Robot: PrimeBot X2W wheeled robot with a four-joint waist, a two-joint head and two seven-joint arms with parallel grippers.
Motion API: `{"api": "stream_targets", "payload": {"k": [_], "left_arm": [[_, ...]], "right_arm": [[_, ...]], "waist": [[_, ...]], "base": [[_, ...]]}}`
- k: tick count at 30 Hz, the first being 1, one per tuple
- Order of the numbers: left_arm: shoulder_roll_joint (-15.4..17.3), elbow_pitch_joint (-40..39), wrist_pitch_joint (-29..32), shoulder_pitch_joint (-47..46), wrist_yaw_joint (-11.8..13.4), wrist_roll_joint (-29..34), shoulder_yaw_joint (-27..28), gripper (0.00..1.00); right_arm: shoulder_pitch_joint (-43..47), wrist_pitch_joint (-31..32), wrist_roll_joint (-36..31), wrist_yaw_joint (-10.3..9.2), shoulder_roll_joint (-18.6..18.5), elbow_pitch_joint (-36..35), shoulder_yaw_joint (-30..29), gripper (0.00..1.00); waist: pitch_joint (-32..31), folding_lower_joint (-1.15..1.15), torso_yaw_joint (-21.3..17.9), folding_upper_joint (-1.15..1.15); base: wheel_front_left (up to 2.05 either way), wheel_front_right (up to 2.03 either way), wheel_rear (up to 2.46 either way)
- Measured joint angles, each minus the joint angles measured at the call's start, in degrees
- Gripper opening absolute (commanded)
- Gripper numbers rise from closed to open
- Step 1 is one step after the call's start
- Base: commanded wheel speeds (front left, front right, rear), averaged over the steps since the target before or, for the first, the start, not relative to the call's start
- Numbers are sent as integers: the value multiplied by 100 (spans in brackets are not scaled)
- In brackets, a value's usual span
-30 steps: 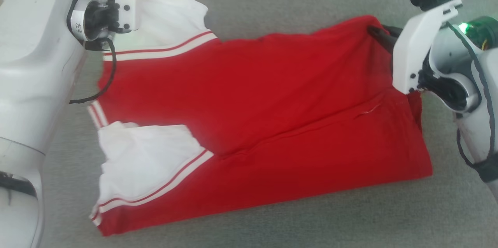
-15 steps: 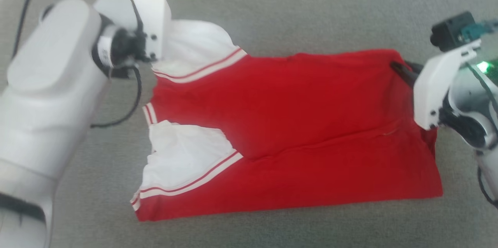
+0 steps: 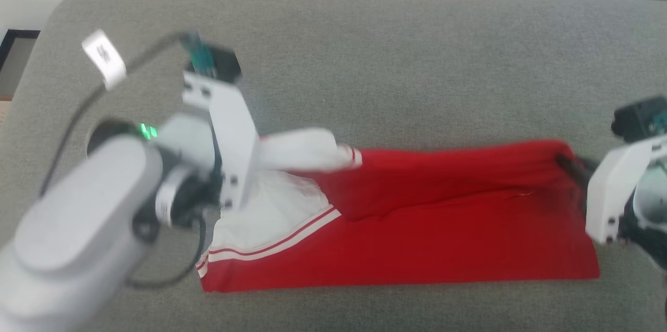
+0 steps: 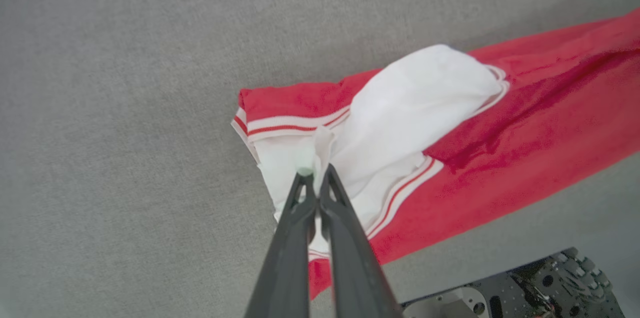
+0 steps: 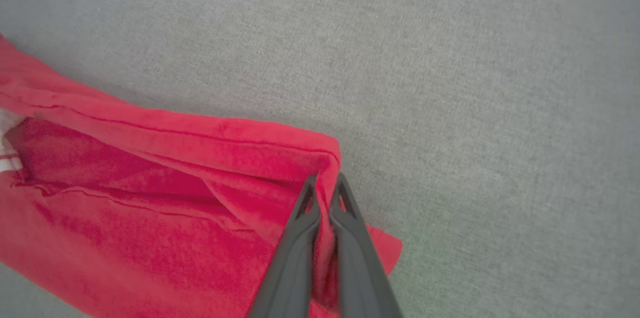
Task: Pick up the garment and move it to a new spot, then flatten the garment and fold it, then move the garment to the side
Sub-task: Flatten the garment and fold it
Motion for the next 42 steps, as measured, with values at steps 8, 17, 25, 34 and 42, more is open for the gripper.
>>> {"api": "stream_targets", "payload": {"k": [8,17,25,34,42], "left_arm": [[258,-637,-93,1057,357,-140,-134,0],[14,198,-700,1491,-52,-209,-265,0],[-238,1014,-1276,1562,-517,-292,-216,100],[-90,991,-2257,1903,-868,-158,-82,100],[104,824,-3811,2405,-978,198,215,100]], "right_arm": [[755,215,-60,1,174,-181,-196,0],[823,245,-134,-1,431,203,-33,0],[646,199,-54,-1,631,402,109,100],[898,-144,25,-1,776,220,-301,100],[1345,-354,23,-1,979,188,-929,100]], "waist": [[-10,0,29,0],[-99,0,-22,0],[-308,0,-73,0],[-739,0,-38,0],[-1025,0,53,0]], "base": [[0,0,0],[0,0,0],[0,0,0],[0,0,0],[0,0,0]]}}
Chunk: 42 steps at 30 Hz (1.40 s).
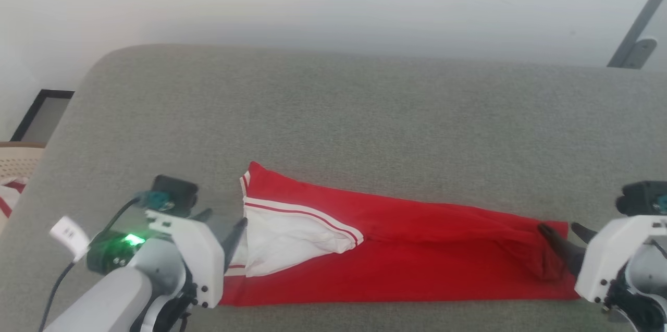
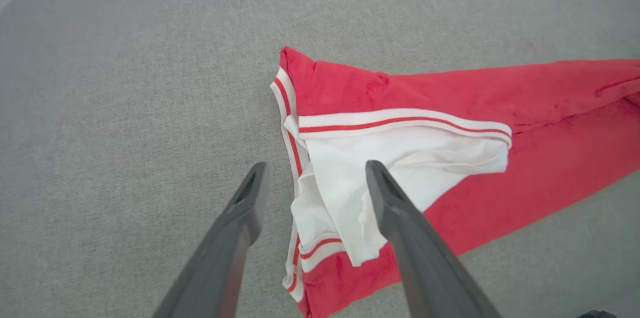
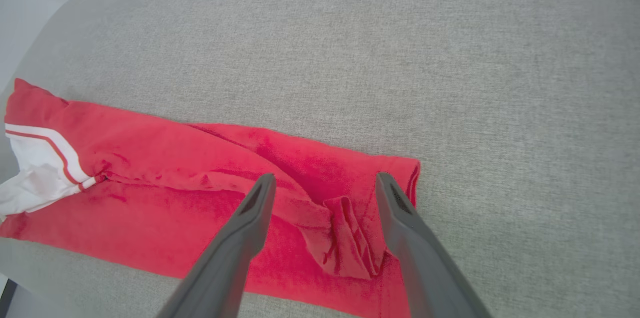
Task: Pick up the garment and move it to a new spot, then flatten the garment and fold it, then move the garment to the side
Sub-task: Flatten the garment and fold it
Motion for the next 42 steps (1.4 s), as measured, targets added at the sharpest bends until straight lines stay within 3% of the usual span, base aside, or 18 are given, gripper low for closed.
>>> {"api": "stream_targets", "payload": {"k": [14,21,32,33,34,35,42], "left_arm": [[-26,189,-3271,1206,389,421,931,100],[-305,246,-3580,1677,453,432,1344,100],[-920,-113,-3600,1989,171,1381,2323,100],[-995,-112,-3600,2015,132,1448,2410,100],[-1065,-107,-3600,2056,78,1505,2495,100],[-1133,-98,-3600,2100,12,1574,2582,100],[-1577,0,-3601,2220,-391,2047,3156,100]], "right_arm": [[214,88,-133,0,-16,399,-743,100],[225,621,-193,-2,-70,561,-958,100],[4,1023,-210,-3,-33,1057,-933,100],[-61,1049,-211,-4,-26,1146,-911,88],[-131,1054,-214,-5,-16,1227,-898,38],[-186,1061,-245,-5,-24,1294,-842,0],[-405,1046,93,-21,34,1529,-660,0]], "waist": [[-1,0,366,0],[159,0,521,0],[440,0,780,0],[458,0,793,0],[471,0,803,0],[479,0,813,0],[479,0,838,0]], "base": [[0,0,0],[0,0,0],[0,0,0],[0,0,0],[0,0,0],[0,0,0],[0,0,0]]}}
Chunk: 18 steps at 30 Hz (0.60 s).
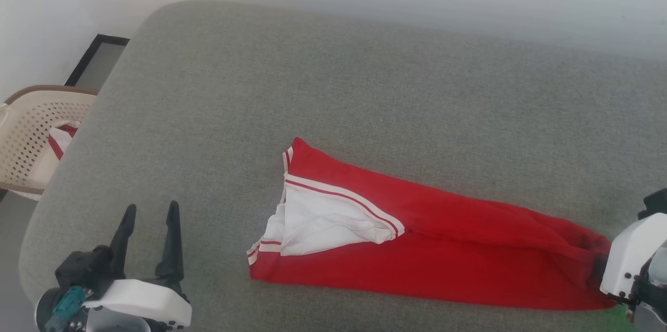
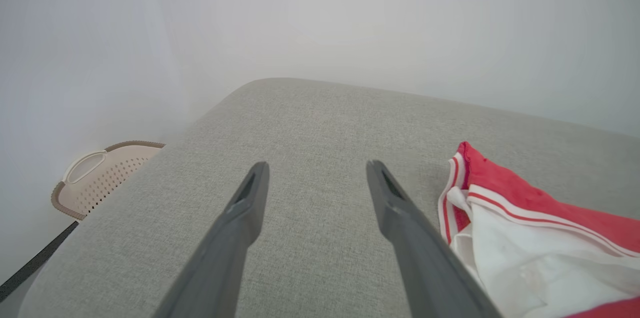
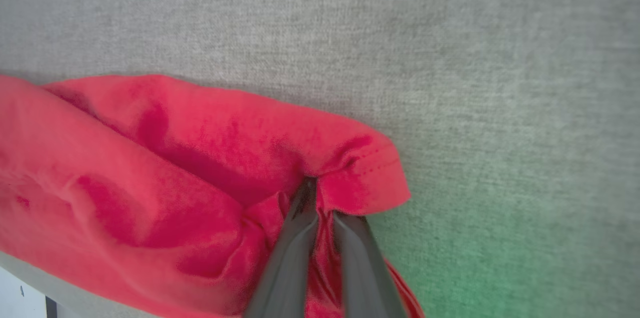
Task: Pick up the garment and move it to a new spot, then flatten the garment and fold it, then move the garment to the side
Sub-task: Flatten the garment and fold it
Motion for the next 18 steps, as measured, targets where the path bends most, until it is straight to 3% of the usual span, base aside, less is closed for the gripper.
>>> {"api": "stream_targets", "payload": {"k": [11,18], "left_arm": [[-471,109,0,24,-455,533,638,100],[-677,198,0,23,-689,769,922,100]], "right_arm": [[-242,-136,348,24,-122,221,-221,0],[-383,-360,292,23,-632,695,-716,0]], "waist": [[-63,0,-171,0],[-106,0,-356,0]], "base": [[0,0,0],[0,0,0]]}}
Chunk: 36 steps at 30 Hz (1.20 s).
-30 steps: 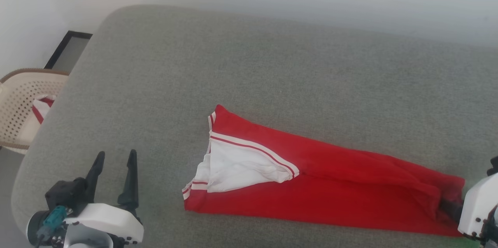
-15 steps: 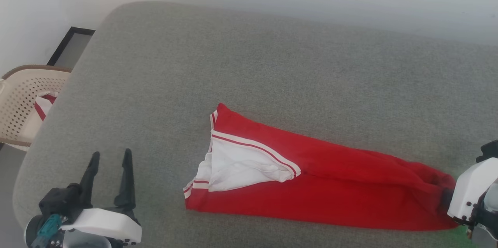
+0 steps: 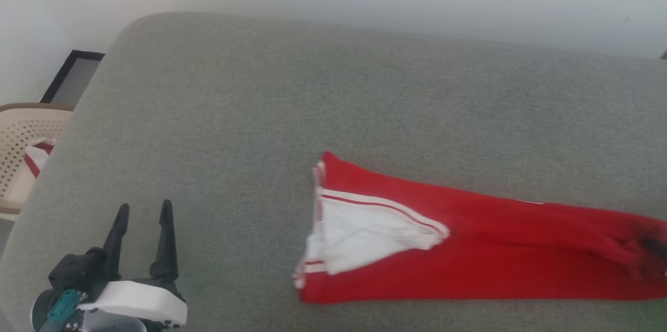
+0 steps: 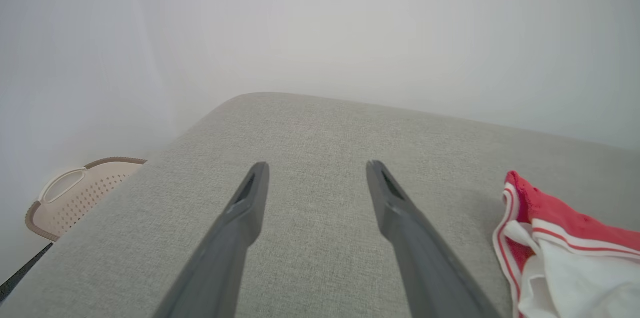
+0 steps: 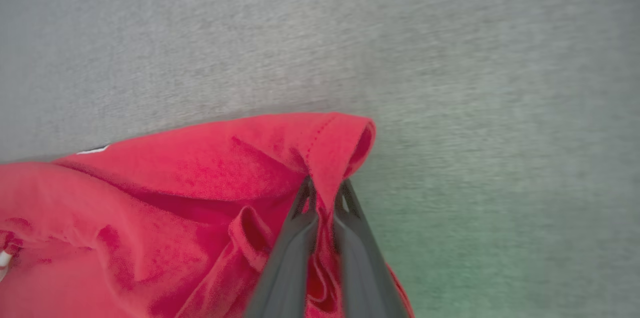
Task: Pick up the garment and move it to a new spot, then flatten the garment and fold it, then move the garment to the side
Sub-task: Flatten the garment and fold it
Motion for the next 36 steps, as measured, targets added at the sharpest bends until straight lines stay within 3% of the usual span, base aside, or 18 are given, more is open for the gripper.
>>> {"api": "stream_targets", "payload": {"k": [8,14,23,30,36], "left_arm": [[-166,101,1,-15,-218,169,234,100],[-219,220,0,-14,-372,268,407,100],[-289,354,0,-4,-515,393,480,100],[-324,469,1,-12,-576,437,435,100],[-375,598,0,-166,-636,476,280,100]], "right_arm": [[-248,-290,-328,0,-532,592,-263,0],[-352,-183,-2,-2,-470,431,-53,0],[260,348,1123,-5,255,-1078,501,0],[407,464,1122,-5,851,-1636,1054,0],[189,348,977,-5,1306,-1553,1543,0]], "waist": [[-49,0,-184,0],[-171,0,-316,0],[-413,0,-302,0],[-513,0,-111,0],[-556,0,192,0]], "base": [[0,0,0],[0,0,0],[0,0,0],[0,0,0],[0,0,0]]}}
